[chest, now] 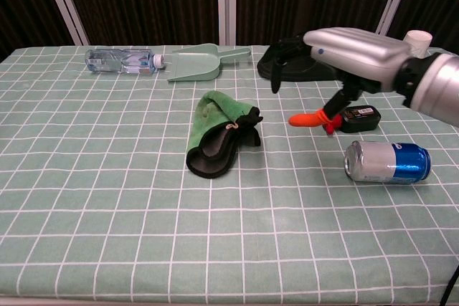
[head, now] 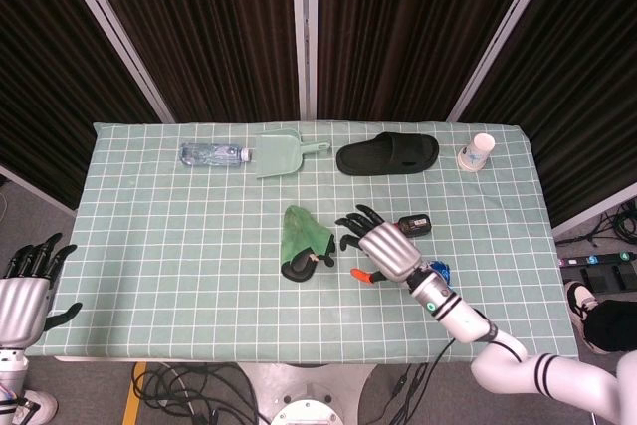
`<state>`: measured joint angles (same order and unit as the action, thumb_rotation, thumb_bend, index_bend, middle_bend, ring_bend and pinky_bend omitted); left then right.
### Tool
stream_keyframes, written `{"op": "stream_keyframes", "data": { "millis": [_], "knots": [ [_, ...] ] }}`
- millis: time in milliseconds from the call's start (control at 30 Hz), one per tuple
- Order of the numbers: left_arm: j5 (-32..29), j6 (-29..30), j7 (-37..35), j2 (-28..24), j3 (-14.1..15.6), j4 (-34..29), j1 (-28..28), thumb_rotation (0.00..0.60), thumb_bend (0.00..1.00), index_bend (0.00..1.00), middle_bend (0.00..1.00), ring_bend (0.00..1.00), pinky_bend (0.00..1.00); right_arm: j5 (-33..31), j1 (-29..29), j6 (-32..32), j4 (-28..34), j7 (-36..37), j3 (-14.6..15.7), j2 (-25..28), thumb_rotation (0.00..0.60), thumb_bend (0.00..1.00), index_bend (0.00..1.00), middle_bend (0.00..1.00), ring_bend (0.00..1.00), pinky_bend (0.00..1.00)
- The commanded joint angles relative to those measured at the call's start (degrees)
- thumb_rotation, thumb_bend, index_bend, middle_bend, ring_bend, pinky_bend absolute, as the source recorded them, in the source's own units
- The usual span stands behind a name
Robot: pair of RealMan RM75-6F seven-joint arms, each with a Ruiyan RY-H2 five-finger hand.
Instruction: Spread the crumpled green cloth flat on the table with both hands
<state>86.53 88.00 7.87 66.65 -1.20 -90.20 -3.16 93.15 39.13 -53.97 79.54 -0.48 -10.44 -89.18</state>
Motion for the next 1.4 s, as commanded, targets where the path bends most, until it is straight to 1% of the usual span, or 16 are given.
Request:
{"op": "stream_keyframes", "data": {
  "millis": [33, 200, 367, 533, 633, 767, 833, 867, 933, 1000, 1033, 1133, 1200, 1267, 1400],
  "knots": [
    [-0.09, 0.05, -0.27, -0.05, -0.08, 0.17, 0.09, 0.600, 0.11, 0.24, 0.19, 0.18, 0.16, -1.23, 3.90, 2.97, -5.78, -0.74, -1.31, -5.17, 0.539, 0.14, 0.42, 0.16, 0.11, 0.08],
    [-0.48, -0.05, -0.97, 0.05, -0.32, 0.63, 0.16, 0.600, 0.11, 0.24, 0.19, 0.18, 0.16, -2.18, 7.93, 5.12, -11.76, 0.09, -1.74, -9.27, 0.542, 0.14, 0.42, 0.16, 0.11, 0.08],
    [-0.99, -0.49, -1.61, 0.35, -0.42, 1.26, 0.18, 0.600, 0.11, 0.24, 0.19, 0.18, 0.16, -2.22, 10.40, 5.50, -16.06, 1.43, -1.11, -11.77, 0.543, 0.16, 0.42, 0.16, 0.11, 0.08],
    [-1.03, -0.61, -1.95, 0.70, -0.67, 1.83, 0.03, 0.600, 0.11, 0.24, 0.19, 0.18, 0.16, -2.74, 11.93, 5.61, -19.08, 2.67, -0.66, -13.41, 0.548, 0.18, 0.42, 0.16, 0.12, 0.08],
    [-0.99, -0.87, -2.02, 0.84, -0.79, 2.10, -0.20, 0.600, 0.11, 0.24, 0.19, 0.18, 0.16, -2.79, 12.93, 5.52, -20.30, 4.07, -0.29, -14.30, 0.541, 0.21, 0.42, 0.16, 0.12, 0.08],
    [-0.99, -0.94, -2.18, 1.04, -0.98, 2.41, -0.37, 0.600, 0.11, 0.24, 0.19, 0.18, 0.16, -2.62, 14.14, 5.10, -21.76, 4.81, 0.06, -15.48, 0.555, 0.26, 0.43, 0.16, 0.12, 0.08],
    [-1.09, -1.21, -2.37, 1.20, -1.16, 2.51, -0.60, 0.600, 0.11, 0.24, 0.19, 0.18, 0.16, -2.58, 14.60, 4.63, -22.43, 5.34, 0.11, -16.22, 0.578, 0.30, 0.45, 0.17, 0.14, 0.08],
    [-0.99, -1.51, -2.47, 1.30, -1.30, 2.56, -0.93, 0.600, 0.11, 0.24, 0.19, 0.18, 0.16, -2.54, 14.89, 4.06, -23.08, 5.71, 0.04, -16.88, 0.590, 0.34, 0.49, 0.18, 0.15, 0.09],
    [-0.53, -1.83, -3.03, 1.53, -1.63, 2.84, -1.60, 0.600, 0.11, 0.24, 0.19, 0.18, 0.16, -2.36, 15.32, 3.24, -24.24, 6.03, 0.07, -17.89, 0.600, 0.44, 0.59, 0.22, 0.19, 0.11],
    [-0.14, -2.49, -4.11, 1.73, -2.09, 3.13, -2.53, 0.600, 0.11, 0.24, 0.19, 0.18, 0.16, -2.40, 15.83, 2.62, -25.11, 6.27, -0.05, -18.73, 0.598, 0.50, 0.68, 0.25, 0.21, 0.12],
    [-0.03, -2.79, -4.98, 1.86, -2.39, 3.31, -2.99, 0.600, 0.11, 0.24, 0.19, 0.18, 0.16, -2.51, 16.05, 2.51, -25.25, 6.20, -0.16, -18.92, 0.598, 0.52, 0.70, 0.26, 0.21, 0.12],
    [-0.11, -4.78, -8.32, 2.00, -3.31, 3.40, -4.82, 0.600, 0.12, 0.27, 0.19, 0.18, 0.16, -3.18, 16.74, 1.65, -25.21, 5.07, -1.21, -19.06, 0.600, 0.53, 0.74, 0.28, 0.22, 0.12],
    [0.03, -6.37, -12.36, 2.21, -4.05, 3.35, -6.39, 0.600, 0.13, 0.29, 0.19, 0.18, 0.16, -4.03, 17.26, 1.15, -24.58, 3.90, -2.42, -18.69, 0.600, 0.54, 0.75, 0.29, 0.23, 0.12],
    [-0.17, -8.74, -16.32, 2.34, -4.83, 3.46, -8.31, 0.600, 0.14, 0.30, 0.19, 0.18, 0.17, -5.41, 17.81, 0.93, -23.53, 2.69, -4.09, -18.11, 0.600, 0.53, 0.76, 0.29, 0.23, 0.12],
    [-0.79, -12.54, -20.43, 3.39, -6.53, 4.34, -11.94, 0.600, 0.15, 0.33, 0.19, 0.19, 0.19, -8.37, 18.74, 0.50, -20.91, -0.65, -7.40, -16.79, 0.600, 0.54, 0.76, 0.30, 0.23, 0.12]
  ]
}}
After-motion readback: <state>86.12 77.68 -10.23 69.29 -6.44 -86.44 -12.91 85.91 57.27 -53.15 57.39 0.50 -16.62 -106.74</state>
